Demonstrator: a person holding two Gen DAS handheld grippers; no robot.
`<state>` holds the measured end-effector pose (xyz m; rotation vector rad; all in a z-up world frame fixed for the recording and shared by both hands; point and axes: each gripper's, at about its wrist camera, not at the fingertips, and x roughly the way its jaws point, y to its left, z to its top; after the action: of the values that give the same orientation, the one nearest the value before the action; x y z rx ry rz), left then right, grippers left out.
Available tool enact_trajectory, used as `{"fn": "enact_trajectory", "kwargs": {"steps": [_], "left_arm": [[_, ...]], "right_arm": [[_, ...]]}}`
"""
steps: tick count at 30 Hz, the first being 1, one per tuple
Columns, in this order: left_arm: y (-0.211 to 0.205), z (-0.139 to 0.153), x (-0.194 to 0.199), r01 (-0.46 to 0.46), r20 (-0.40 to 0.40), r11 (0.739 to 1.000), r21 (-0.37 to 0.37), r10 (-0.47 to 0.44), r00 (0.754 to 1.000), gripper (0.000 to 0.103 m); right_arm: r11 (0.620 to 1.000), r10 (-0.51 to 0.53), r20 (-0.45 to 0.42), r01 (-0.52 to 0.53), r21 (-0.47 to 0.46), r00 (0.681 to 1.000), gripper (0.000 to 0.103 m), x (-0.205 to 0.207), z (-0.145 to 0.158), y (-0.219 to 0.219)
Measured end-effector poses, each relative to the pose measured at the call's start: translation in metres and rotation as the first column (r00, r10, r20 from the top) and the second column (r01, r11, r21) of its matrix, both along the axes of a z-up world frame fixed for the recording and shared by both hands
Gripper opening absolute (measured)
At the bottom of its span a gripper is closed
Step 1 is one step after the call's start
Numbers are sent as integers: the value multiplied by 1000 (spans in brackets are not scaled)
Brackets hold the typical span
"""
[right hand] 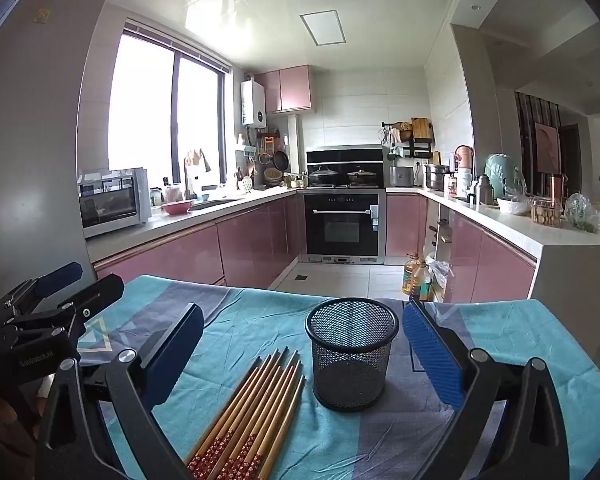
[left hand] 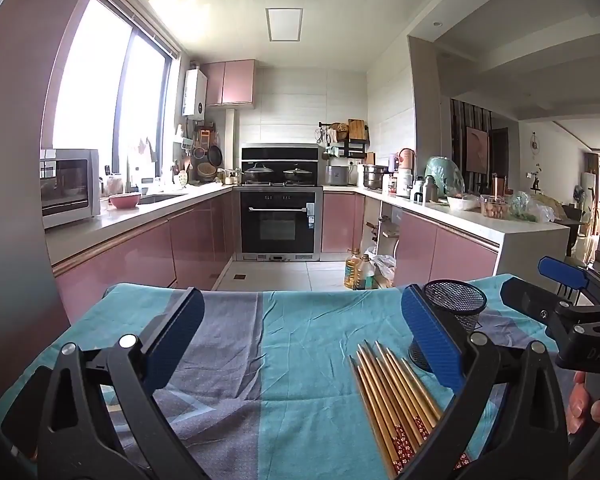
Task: Organize utensils
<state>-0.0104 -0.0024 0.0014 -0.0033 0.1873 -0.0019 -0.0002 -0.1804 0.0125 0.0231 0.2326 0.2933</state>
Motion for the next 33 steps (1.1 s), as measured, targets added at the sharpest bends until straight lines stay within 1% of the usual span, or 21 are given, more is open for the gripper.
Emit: {"fn": "enact_trajectory", "kwargs": {"steps": [33], "left_arm": [[-3, 6, -7, 8, 26, 1000, 3, -8, 1000, 97]], "right_arm": [[1000, 1, 4, -1, 22, 1000, 96, 1, -2, -4]]}}
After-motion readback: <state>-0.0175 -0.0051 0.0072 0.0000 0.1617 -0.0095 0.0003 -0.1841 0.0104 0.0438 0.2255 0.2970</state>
